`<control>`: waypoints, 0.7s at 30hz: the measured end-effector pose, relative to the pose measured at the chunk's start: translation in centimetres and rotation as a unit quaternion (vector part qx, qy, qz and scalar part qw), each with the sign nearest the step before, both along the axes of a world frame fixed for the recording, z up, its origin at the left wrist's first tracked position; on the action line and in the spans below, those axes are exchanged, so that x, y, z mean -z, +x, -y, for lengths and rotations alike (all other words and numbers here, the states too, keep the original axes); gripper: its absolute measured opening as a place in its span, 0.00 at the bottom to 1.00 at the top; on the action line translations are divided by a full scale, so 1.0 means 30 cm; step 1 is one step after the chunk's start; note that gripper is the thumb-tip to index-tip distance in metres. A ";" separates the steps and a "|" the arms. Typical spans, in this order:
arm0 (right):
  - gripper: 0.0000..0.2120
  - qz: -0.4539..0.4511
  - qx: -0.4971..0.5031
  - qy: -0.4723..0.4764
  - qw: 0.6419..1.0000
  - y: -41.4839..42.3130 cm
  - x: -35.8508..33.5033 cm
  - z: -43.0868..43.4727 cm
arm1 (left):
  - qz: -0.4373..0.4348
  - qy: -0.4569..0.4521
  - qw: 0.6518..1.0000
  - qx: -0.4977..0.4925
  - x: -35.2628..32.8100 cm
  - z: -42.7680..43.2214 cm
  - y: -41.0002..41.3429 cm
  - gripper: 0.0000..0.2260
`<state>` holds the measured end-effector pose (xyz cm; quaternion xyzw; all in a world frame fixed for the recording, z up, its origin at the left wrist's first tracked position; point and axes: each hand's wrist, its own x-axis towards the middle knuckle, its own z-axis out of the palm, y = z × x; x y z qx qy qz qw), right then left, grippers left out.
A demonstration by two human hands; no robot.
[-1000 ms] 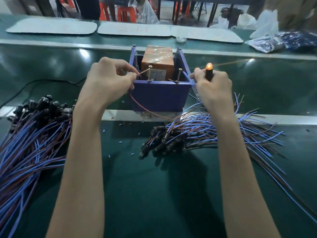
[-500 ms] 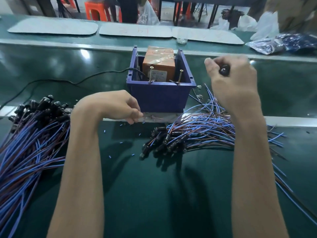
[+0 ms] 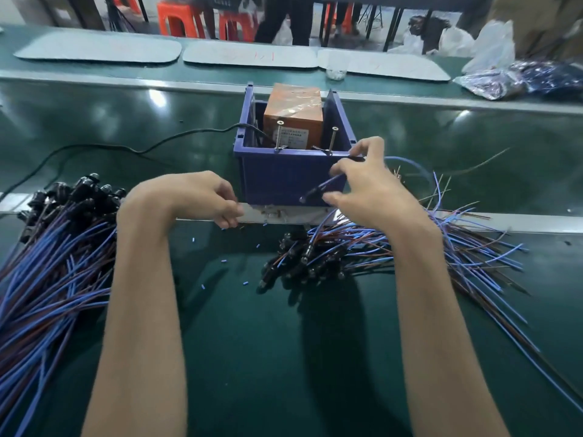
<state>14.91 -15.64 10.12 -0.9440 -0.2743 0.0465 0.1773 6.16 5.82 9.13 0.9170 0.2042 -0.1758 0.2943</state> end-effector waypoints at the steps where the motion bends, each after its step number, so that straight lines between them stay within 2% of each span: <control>1: 0.11 0.000 -0.002 -0.005 1.000 0.001 0.003 0.001 | -0.006 0.009 1.000 -0.013 0.009 -0.021 -0.004 0.06; 4: 0.09 0.012 0.013 0.015 1.000 0.014 -0.017 0.011 | -0.016 0.039 0.997 -0.068 0.038 -0.084 -0.021 0.06; 6: 0.11 -0.021 0.003 0.009 1.000 0.023 -0.028 0.020 | -0.012 0.069 0.992 -0.104 0.050 -0.116 -0.031 0.08; 11: 0.14 -0.082 -0.083 -0.051 0.992 0.033 0.029 0.002 | 0.010 0.087 0.977 -0.196 0.068 -0.168 -0.060 0.12; 15: 0.16 -0.110 -0.097 -0.084 0.986 0.043 0.121 -0.044 | 0.007 0.093 0.975 -0.202 0.085 -0.189 -0.070 0.17; 21: 0.13 -0.111 -0.059 -0.069 0.990 0.066 0.166 -0.052 | -0.003 0.115 0.973 -0.200 0.095 -0.211 -0.071 0.17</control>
